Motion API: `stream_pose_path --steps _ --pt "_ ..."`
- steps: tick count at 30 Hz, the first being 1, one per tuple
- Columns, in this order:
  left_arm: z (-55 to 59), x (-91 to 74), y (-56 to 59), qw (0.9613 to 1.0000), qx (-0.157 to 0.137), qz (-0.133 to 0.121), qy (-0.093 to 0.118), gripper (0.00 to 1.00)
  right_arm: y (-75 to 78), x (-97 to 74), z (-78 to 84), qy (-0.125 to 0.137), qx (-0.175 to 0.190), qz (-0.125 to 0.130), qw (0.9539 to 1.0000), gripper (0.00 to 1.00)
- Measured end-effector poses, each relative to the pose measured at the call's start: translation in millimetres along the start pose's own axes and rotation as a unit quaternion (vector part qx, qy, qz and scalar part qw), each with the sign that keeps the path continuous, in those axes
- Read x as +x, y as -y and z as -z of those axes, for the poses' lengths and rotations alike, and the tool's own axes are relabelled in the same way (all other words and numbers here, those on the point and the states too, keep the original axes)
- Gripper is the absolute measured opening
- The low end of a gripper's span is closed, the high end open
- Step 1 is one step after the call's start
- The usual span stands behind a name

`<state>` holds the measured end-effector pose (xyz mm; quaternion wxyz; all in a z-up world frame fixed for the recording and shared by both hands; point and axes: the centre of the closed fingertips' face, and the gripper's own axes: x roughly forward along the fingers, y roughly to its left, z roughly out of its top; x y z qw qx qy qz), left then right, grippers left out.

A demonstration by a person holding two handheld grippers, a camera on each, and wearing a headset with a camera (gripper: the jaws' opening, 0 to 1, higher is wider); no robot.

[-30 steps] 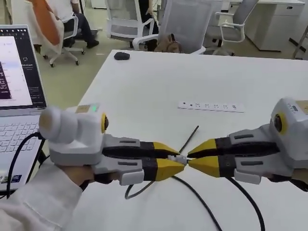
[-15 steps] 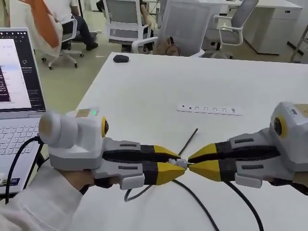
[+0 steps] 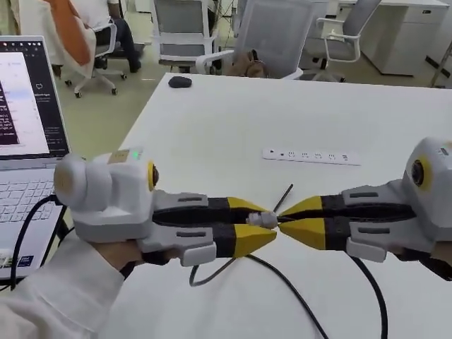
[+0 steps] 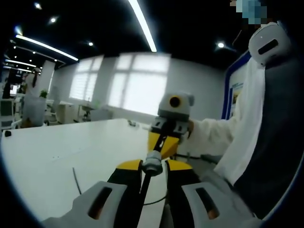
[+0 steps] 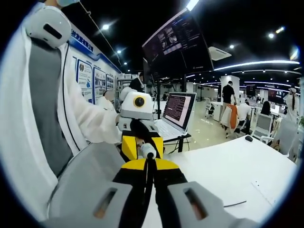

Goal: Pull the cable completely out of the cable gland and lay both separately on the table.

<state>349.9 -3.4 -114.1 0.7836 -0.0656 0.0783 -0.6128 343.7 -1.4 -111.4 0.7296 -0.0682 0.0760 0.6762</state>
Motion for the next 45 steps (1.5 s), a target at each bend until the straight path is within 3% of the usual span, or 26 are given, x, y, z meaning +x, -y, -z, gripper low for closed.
stream_pose_path --steps 2,4,15,18,22,30,36,45 --pt "-1.6 0.9 -2.1 1.0 0.004 -0.007 0.005 0.18 -1.2 0.4 -0.2 0.0 0.001 -0.003 1.0 0.03" --pt "-2.8 0.9 -0.5 0.9998 -0.014 0.001 0.011 0.18 -1.6 -0.7 -0.4 0.003 0.001 -0.001 1.0 0.03" --pt "-0.4 -4.1 -7.3 0.9994 -0.03 -0.014 0.004 0.17 5.2 -8.4 6.4 0.003 0.004 0.01 0.9999 0.03" --pt "3.2 -6.7 -9.6 0.9993 -0.031 -0.02 -0.003 0.17 8.8 -11.0 16.1 -0.022 0.001 0.017 0.9996 0.03" --pt "5.0 -11.7 -13.9 0.9988 -0.039 -0.029 0.001 0.17 13.3 -15.9 19.7 -0.022 0.007 0.025 0.9994 0.03" --pt "8.8 -16.4 -17.4 0.9983 -0.043 -0.037 -0.007 0.17 23.6 -28.4 37.3 -0.051 0.013 0.041 0.9978 0.03" --pt "8.6 -19.7 -19.2 0.9982 -0.044 -0.04 -0.007 0.17 32.8 -40.8 63.4 -0.091 0.026 0.058 0.9938 0.03" --pt "9.4 -19.9 -18.1 0.9982 -0.046 -0.038 -0.01 0.17 36.6 -53.2 83.3 -0.106 0.046 0.077 0.9903 0.03"
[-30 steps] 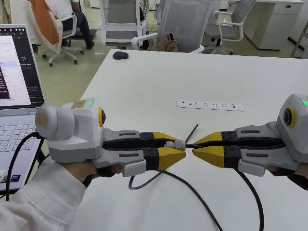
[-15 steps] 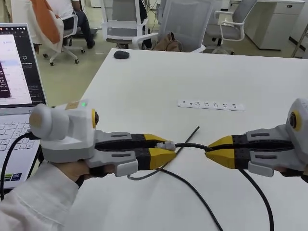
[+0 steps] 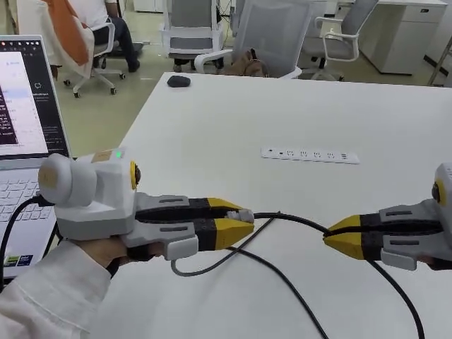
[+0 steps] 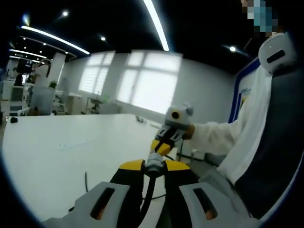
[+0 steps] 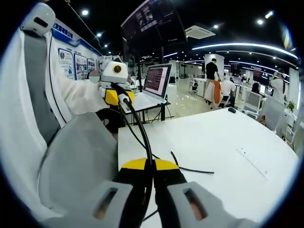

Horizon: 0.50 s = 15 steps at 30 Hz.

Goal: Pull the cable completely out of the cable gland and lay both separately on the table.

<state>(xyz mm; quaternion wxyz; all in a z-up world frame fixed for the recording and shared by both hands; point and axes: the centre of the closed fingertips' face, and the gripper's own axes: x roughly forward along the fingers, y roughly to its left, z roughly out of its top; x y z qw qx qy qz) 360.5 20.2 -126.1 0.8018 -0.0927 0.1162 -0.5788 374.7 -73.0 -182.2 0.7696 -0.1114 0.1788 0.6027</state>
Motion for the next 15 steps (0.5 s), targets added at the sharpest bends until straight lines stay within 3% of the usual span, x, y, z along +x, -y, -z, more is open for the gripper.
stream_pose_path --steps 4,8,11,15 --pt "-0.7 2.2 -0.4 1.0 0.0 0.0 -0.002 0.17 3.3 -1.1 5.6 -0.006 0.006 0.008 0.9999 0.03" --pt "8.4 7.5 -7.7 0.9992 -0.004 -0.018 -0.036 0.17 6.9 -1.6 10.8 -0.025 -0.001 0.02 0.9995 0.03" --pt "9.9 11.3 -11.2 0.999 -0.01 -0.02 -0.038 0.17 7.4 -1.7 16.7 -0.046 -0.009 0.019 0.9987 0.03" --pt "10.2 15.9 -14.2 0.9988 -0.016 -0.023 -0.041 0.17 7.5 -4.9 7.7 -0.032 -0.016 0.021 0.9991 0.04"
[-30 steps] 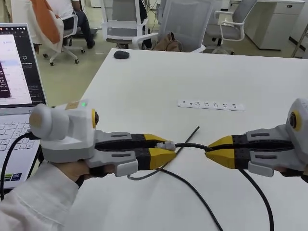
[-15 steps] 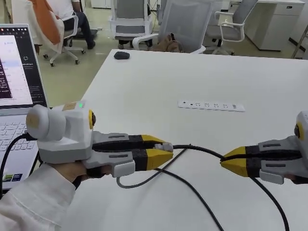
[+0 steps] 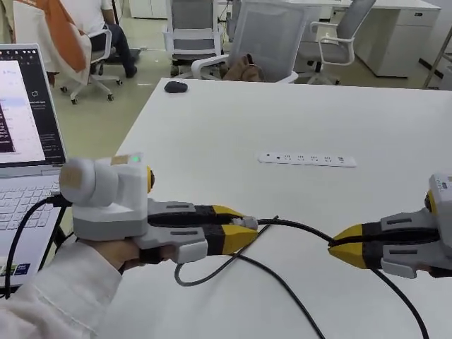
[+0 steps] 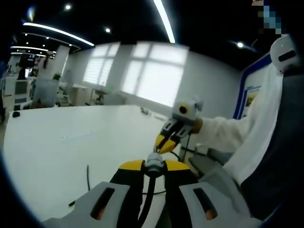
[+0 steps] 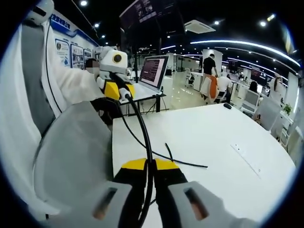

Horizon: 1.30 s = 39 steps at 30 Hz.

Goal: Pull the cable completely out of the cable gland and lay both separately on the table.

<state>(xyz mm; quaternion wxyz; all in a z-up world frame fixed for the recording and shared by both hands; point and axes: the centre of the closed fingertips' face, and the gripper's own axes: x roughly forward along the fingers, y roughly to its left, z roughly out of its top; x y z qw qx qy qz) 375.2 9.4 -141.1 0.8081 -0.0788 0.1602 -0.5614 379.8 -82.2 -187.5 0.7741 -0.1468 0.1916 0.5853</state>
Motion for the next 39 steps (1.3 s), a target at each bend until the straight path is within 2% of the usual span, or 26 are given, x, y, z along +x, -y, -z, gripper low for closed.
stream_pose_path --steps 4,7,8,9,11,16,22,26,28,32,34,39 --pt "-1.7 6.3 1.2 1.0 0.0 0.004 -0.002 0.17 -2.7 -2.6 -23.9 0.035 -0.008 -0.006 0.9993 0.14" --pt "-0.9 11.6 1.7 0.9999 0.004 0.01 -0.007 0.17 -11.6 -1.1 -50.5 0.068 -0.028 -0.025 0.997 0.16" --pt "-0.7 12.4 1.9 0.9999 0.004 0.011 -0.008 0.17 -12.8 -0.5 -53.7 0.07 -0.032 -0.027 0.9966 0.16" --pt "0.3 15.6 2.8 0.9999 0.003 0.013 -0.009 0.17 -17.8 2.6 -63.4 0.078 -0.045 -0.038 0.9952 0.16" --pt "0.4 18.6 4.3 0.9998 0.003 0.016 -0.01 0.17 -22.4 6.8 -69.2 0.077 -0.058 -0.048 0.9942 0.16" --pt "-0.8 22.3 8.7 0.9997 0.005 0.022 -0.009 0.17 -26.6 21.8 -69.5 0.064 -0.076 -0.061 0.9932 0.14" --pt "-0.9 21.3 10.4 0.9996 0.009 0.026 -0.009 0.17 -26.7 28.9 -66.5 0.06 -0.075 -0.067 0.9931 0.11" --pt "-0.8 20.8 10.5 0.9995 0.013 0.026 -0.01 0.17 -26.3 30.3 -65.9 0.067 -0.066 -0.073 0.9929 0.09" --pt "-1.7 20.4 10.7 0.9995 0.014 0.026 -0.008 0.17 -32.2 30.2 -66.6 0.07 -0.065 -0.087 0.9915 0.05" --pt "-0.3 20.4 10.9 0.9994 0.019 0.027 -0.013 0.17 -31.3 31.7 -65.6 0.065 -0.061 -0.088 0.9921 0.04" --pt "-1.8 20.2 9.3 0.9996 0.015 0.024 -0.008 0.17 -28.6 31.9 -67.3 0.072 -0.069 -0.081 0.9917 0.04" --pt "-3.7 18.1 5.6 0.9997 0.016 0.018 -0.005 0.17 -22.8 31.0 -66.6 0.075 -0.06 -0.072 0.9928 0.04"
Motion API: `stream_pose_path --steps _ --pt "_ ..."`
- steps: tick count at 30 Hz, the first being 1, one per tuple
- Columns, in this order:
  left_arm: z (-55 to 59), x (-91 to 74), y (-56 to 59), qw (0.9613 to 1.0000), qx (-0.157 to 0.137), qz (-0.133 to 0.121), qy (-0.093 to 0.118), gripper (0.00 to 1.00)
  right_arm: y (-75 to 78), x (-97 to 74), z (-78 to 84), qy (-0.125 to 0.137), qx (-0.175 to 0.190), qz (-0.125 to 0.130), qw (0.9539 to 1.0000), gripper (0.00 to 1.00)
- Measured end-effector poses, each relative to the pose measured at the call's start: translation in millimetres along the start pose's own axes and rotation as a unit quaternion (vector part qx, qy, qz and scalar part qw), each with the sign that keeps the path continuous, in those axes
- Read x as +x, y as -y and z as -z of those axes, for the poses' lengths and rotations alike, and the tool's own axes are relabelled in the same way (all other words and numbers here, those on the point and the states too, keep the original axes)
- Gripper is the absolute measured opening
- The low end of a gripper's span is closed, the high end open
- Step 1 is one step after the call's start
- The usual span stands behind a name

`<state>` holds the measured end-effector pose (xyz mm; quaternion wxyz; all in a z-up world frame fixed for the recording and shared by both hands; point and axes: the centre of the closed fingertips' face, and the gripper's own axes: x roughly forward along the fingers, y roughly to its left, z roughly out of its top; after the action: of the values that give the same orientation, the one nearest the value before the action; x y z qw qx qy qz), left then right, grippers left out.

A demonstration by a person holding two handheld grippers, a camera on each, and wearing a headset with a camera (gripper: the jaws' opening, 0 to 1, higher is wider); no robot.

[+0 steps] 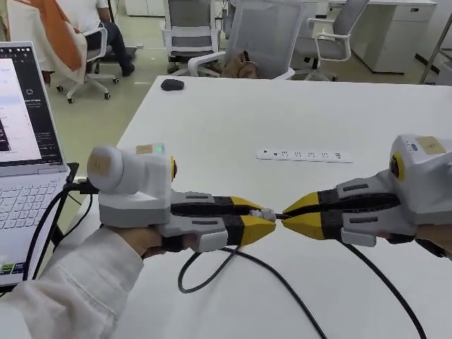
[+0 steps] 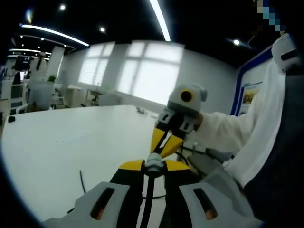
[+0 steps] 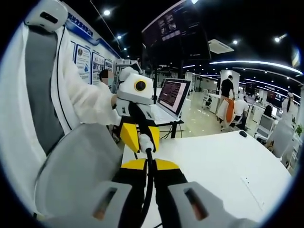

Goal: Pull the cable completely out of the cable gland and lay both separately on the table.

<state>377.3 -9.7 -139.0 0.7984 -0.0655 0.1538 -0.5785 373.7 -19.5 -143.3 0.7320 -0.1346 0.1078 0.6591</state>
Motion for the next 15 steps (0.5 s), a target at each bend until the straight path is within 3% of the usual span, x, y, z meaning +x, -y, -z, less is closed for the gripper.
stream_pose_path --steps 7,11,15 --pt "5.2 -9.8 -8.5 0.9999 -0.002 -0.012 -0.004 0.17 8.2 -6.2 12.0 -0.01 0.018 0.013 0.9997 0.04" --pt "6.1 -13.6 -10.8 0.9998 -0.003 -0.017 -0.005 0.17 12.5 -8.2 30.5 -0.045 0.015 0.019 0.9987 0.03" --pt "7.5 -16.6 -11.9 0.9998 -0.005 -0.02 -0.005 0.17 19.2 -12.9 39.8 -0.051 0.024 0.029 0.998 0.03"
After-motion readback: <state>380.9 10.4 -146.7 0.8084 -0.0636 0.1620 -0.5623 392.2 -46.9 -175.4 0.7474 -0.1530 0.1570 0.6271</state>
